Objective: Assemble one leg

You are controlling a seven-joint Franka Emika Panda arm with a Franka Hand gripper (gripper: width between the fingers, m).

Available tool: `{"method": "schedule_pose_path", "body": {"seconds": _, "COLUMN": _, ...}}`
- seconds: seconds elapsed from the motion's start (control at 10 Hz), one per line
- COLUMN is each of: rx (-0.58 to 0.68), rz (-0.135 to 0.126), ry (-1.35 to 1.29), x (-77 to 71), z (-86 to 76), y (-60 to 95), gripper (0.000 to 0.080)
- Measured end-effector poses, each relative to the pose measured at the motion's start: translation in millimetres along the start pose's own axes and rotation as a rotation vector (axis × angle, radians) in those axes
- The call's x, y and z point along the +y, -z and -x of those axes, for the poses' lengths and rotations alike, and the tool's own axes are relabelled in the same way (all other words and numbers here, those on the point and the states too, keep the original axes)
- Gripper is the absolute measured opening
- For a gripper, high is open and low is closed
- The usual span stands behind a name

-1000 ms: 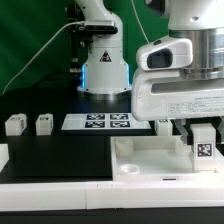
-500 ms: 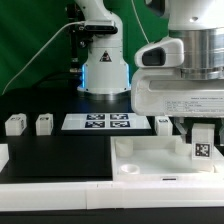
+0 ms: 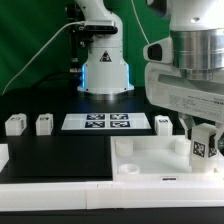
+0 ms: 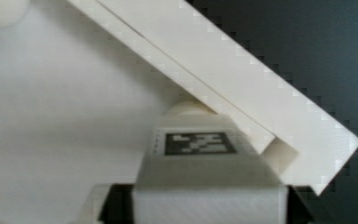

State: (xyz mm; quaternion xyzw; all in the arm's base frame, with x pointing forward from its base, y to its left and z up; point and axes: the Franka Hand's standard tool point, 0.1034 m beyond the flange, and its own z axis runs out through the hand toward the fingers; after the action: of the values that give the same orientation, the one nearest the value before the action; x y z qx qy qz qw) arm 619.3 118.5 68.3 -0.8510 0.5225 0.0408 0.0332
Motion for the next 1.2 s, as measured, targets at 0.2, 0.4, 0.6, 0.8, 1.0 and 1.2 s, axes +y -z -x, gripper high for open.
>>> {"method": "schedule_pose_path", "body": {"seconds": 0.2, "rx": 0.003, "rz": 0.006, "ry": -0.205, "x": 0.1, "z": 2.1, "y": -0.2, "gripper": 0.0291}}
{"method": "schedule_pose_path", "body": {"seconds": 0.4, "rx": -0.001, "rz": -0.001, "ry": -0.35, "x": -0.6, "z": 1.4, "y": 0.1, "gripper": 0.0291}}
{"method": "schedule_pose_path", "body": {"seconds": 0.6, "rx": -0.003, "rz": -0.001, "ry": -0.308, "x": -0.8, "z": 2.3, "y": -0.1, "gripper": 0.0349}}
{"method": "schedule_pose_path", "body": {"seconds": 0.8, "rx": -0.003, "rz": -0.001, "ry": -0.28, "x": -1.0, "z": 3.0, "y": -0.2, "gripper": 0.0602}}
{"method": "schedule_pose_path", "body": {"seconds": 1.0, "rx": -0.003, "rz": -0.001, "ry": -0.032, "x": -0.9, "z": 2.9, "y": -0.2, "gripper": 0.0639}}
{"method": "schedule_pose_path", "body": {"seconds": 1.2, "rx": -0.002, "rz": 0.003, "ry": 0.188, "x": -0.1, "z": 2.9, "y": -0.7, "gripper": 0.0648}}
